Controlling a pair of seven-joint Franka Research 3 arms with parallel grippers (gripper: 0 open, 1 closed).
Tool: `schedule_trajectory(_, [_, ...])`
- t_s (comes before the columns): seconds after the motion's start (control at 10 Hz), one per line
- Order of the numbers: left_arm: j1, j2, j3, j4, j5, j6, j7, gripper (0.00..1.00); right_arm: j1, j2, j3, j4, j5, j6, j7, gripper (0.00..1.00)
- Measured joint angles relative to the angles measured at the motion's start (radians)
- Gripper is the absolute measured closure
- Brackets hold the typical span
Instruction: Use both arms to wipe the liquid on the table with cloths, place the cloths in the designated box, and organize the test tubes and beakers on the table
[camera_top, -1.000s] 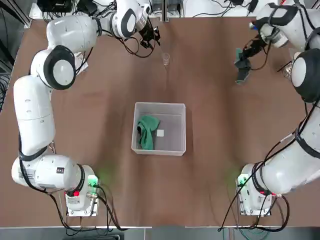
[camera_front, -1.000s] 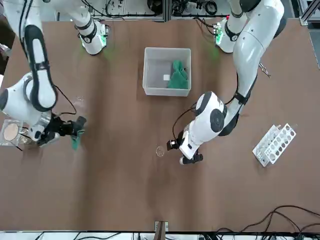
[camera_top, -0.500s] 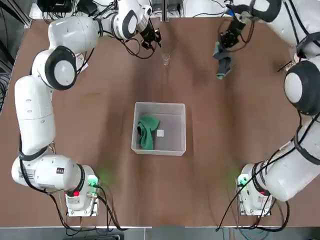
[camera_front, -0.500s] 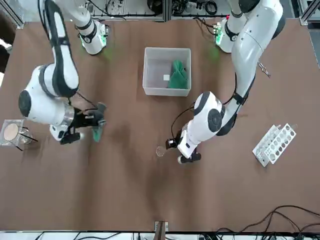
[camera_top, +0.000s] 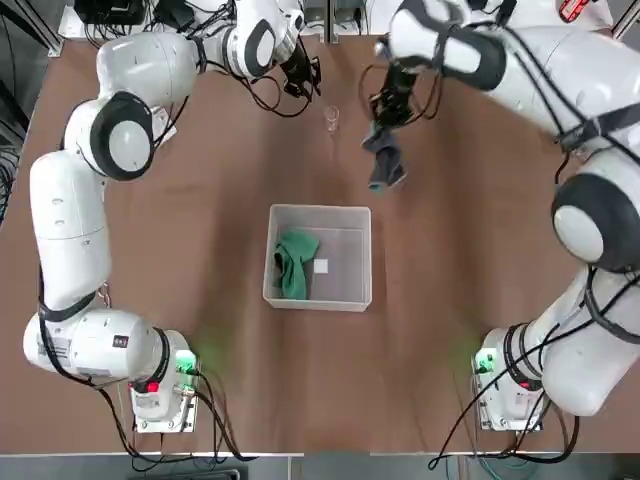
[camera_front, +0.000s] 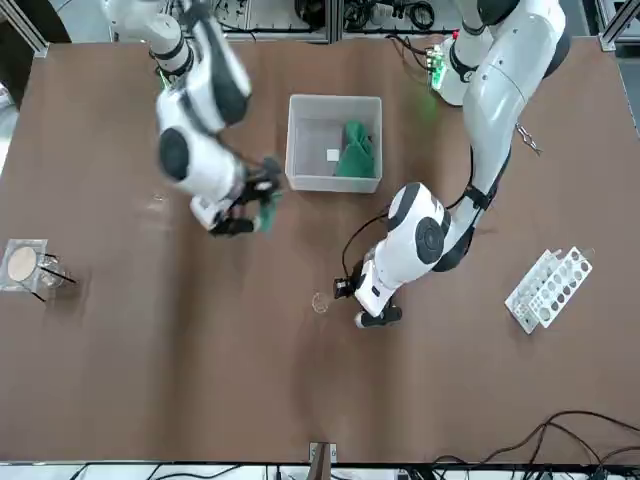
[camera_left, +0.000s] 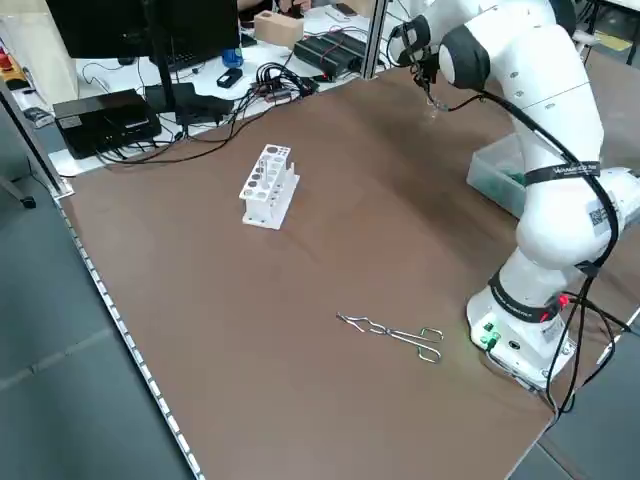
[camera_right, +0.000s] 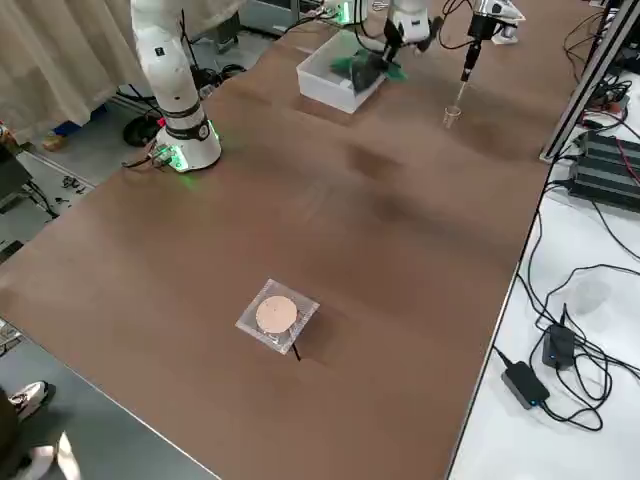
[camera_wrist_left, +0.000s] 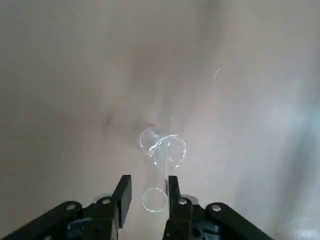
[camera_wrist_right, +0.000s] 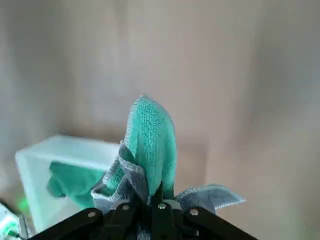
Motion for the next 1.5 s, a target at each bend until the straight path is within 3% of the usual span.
schedule_trajectory(0.2, [-0.002,0.001,0.000,0.001,0.000,0.000,0.000,0.65,0.159,-0.009,0.003,-0.007,0.002,0.054,0.198,0.90])
schedule_trajectory(0.5, [-0.003,0.001,0.001,0.002,0.001,0.000,0.000,0.75,0.472,-0.003,0.007,-0.128,0.002,0.302,0.519,0.90])
schedule_trajectory(0.6, [-0.003,0.001,0.001,0.003,0.001,0.000,0.000,0.77,0.516,0.000,0.006,-0.161,-0.001,0.335,0.556,0.90])
schedule_trajectory(1.0, [-0.003,-0.004,-0.003,0.008,0.001,0.001,0.000,0.79,0.502,0.001,-0.026,-0.237,-0.005,0.337,0.554,0.88])
schedule_trajectory(1.2, [-0.003,-0.009,-0.005,0.009,0.001,0.001,0.000,0.79,0.495,0.001,-0.040,-0.237,-0.017,0.337,0.552,0.77])
schedule_trajectory(1.5, [-0.003,-0.037,-0.008,0.012,0.001,-0.024,0.000,0.79,0.492,-0.002,-0.050,-0.229,-0.032,0.337,0.551,0.32])
